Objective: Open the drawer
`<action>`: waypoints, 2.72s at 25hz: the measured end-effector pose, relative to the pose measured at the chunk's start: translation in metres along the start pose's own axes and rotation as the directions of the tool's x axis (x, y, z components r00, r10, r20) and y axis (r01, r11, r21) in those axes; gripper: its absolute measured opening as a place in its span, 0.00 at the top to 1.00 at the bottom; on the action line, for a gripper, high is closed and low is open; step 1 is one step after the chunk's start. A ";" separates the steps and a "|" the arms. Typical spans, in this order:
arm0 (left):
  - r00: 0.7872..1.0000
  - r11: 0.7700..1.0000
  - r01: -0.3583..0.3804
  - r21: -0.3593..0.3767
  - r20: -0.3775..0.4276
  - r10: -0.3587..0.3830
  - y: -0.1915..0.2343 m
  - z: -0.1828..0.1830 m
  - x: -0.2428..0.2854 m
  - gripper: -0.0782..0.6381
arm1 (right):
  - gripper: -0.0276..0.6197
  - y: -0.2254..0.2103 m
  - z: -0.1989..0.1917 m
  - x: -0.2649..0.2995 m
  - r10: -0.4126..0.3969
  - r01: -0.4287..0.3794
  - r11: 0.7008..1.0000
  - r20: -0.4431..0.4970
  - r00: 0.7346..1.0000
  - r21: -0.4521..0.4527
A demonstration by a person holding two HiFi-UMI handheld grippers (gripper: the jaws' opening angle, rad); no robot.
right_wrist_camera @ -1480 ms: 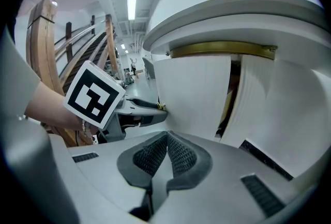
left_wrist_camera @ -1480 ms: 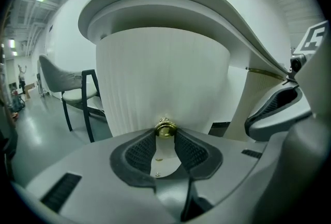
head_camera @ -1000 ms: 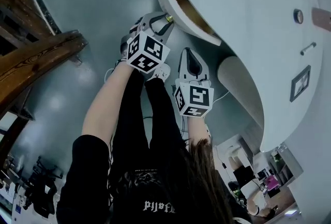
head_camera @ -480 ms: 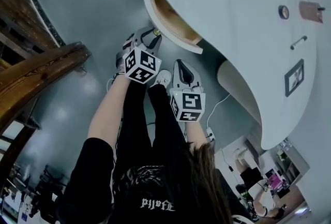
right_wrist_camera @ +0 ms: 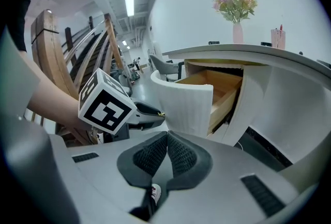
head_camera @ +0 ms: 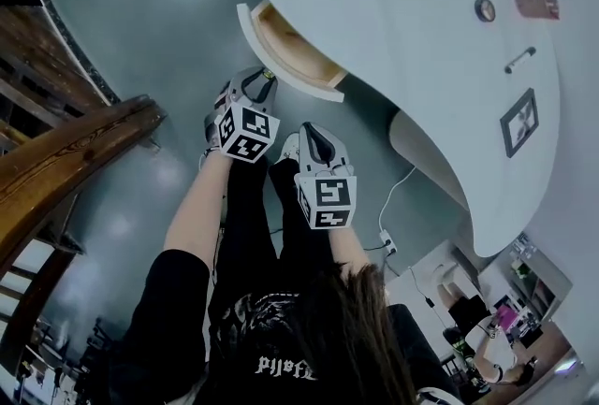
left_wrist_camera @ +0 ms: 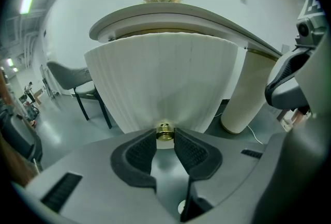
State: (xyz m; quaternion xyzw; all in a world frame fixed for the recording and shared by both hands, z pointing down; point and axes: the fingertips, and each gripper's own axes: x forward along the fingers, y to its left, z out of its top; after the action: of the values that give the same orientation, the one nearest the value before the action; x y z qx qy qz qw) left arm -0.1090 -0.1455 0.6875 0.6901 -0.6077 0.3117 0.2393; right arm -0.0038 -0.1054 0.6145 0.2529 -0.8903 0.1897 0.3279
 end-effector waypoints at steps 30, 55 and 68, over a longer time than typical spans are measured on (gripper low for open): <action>0.981 0.993 0.115 -0.011 -0.155 -0.115 -0.008 -0.046 -0.041 0.73 | 0.92 0.018 0.001 -0.065 -0.171 0.171 0.975 -0.011 0.985 0.143; 0.956 0.988 0.124 -0.097 -0.254 -0.145 -0.014 -0.068 -0.066 0.73 | 0.92 0.006 0.008 -0.094 -0.275 0.282 0.929 -0.061 0.959 0.238; 0.927 0.944 0.192 -0.270 -0.266 -0.264 -0.029 -0.067 -0.117 0.66 | 0.92 0.012 0.010 -0.106 -0.247 0.240 0.890 -0.034 0.969 0.388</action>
State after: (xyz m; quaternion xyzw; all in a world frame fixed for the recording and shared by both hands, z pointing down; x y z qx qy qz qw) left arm -0.0975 -0.0130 0.6507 0.6676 -0.5125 0.3067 0.4444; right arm 0.0539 -0.0668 0.5334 0.4239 -0.7986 0.3183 0.2851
